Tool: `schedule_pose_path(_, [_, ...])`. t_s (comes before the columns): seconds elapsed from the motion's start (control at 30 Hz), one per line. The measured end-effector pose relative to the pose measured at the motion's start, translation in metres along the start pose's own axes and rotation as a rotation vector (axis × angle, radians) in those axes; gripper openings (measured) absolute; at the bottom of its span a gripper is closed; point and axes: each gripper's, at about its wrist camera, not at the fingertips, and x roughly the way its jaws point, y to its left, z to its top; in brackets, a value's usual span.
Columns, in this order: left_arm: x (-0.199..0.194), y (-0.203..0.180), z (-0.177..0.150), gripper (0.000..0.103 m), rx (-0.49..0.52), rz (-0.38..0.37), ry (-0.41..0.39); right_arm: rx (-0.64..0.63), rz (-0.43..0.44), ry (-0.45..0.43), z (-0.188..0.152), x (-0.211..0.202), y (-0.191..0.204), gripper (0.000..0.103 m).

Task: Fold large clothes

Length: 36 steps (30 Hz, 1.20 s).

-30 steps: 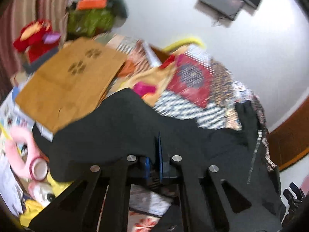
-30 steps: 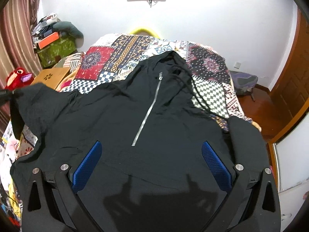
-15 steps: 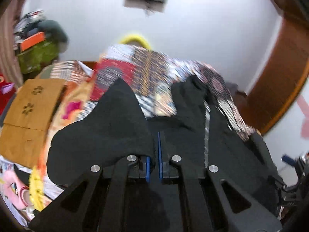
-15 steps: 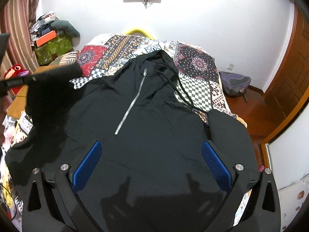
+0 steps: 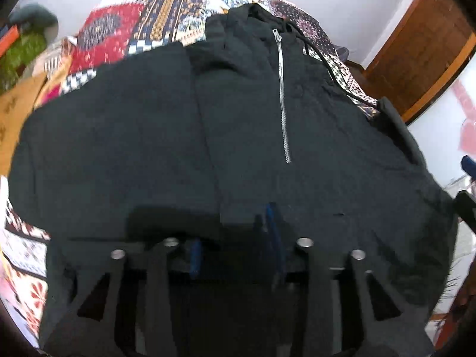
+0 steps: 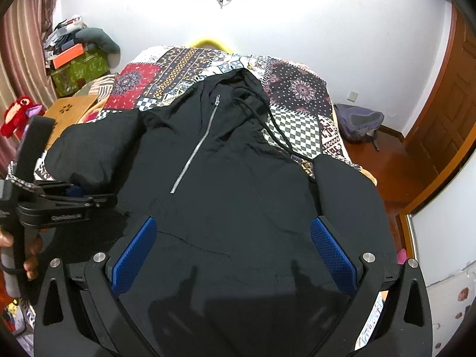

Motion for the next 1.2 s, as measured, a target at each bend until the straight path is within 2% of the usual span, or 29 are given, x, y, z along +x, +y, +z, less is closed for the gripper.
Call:
schedule_pose_path(0.13, [-0.021, 0.009, -0.004, 0.046, -0.04, -0.026, -0.012, 0.001, 0.007, -0.006, 0.002, -0.001, 0.003, 0.103])
schedule_pose_path(0.27, [-0.057, 0.028, -0.007, 0.049, -0.092, -0.065, -0.067, 0.002, 0.015, -0.011, 0.004, 0.0, 0.006, 0.103])
schedule_pose_path(0.33, [-0.078, 0.044, -0.008, 0.063, -0.131, -0.054, -0.122, 0.0, 0.02, -0.011, 0.006, 0.001, 0.009, 0.103])
schedule_pose_path(0.4, [-0.094, 0.064, -0.009, 0.072, -0.183, -0.054, -0.17, -0.001, 0.024, -0.012, 0.007, 0.002, 0.012, 0.103])
schedule_pose_path(0.5, [-0.106, 0.098, -0.011, 0.075, -0.278, -0.053, -0.2, -0.008, 0.029, -0.012, 0.009, 0.004, 0.017, 0.103])
schedule_pose_path(0.57, [-0.104, 0.126, -0.014, 0.075, -0.364, -0.061, -0.194, -0.013, 0.03, -0.011, 0.009, 0.006, 0.02, 0.103])
schedule_pose_path(0.67, [-0.09, 0.162, -0.021, 0.075, -0.475, -0.111, -0.158, -0.019, 0.026, -0.007, 0.01, 0.009, 0.022, 0.103])
schedule_pose_path(0.8, [-0.06, 0.193, -0.03, 0.075, -0.592, -0.21, -0.088, -0.017, 0.016, 0.002, 0.01, 0.015, 0.02, 0.103])
schedule_pose_path(0.9, [-0.038, 0.206, -0.031, 0.075, -0.662, -0.245, -0.063, -0.009, 0.005, 0.013, 0.009, 0.018, 0.016, 0.103])
schedule_pose_path(1.0, [-0.026, 0.212, -0.026, 0.068, -0.699, -0.243, -0.069, 0.002, -0.009, 0.021, 0.008, 0.02, 0.01, 0.103])
schedule_pose_path(1.1, [-0.025, 0.205, -0.013, 0.059, -0.667, -0.21, -0.094, 0.019, -0.02, 0.028, 0.006, 0.021, 0.002, 0.103])
schedule_pose_path(1.17, [-0.029, 0.194, -0.001, 0.043, -0.588, -0.137, -0.108, 0.035, -0.023, 0.03, 0.005, 0.02, -0.004, 0.103])
schedule_pose_path(1.2, [-0.033, 0.187, 0.006, 0.027, -0.534, -0.085, -0.119, 0.045, -0.023, 0.029, 0.004, 0.018, -0.008, 0.103])
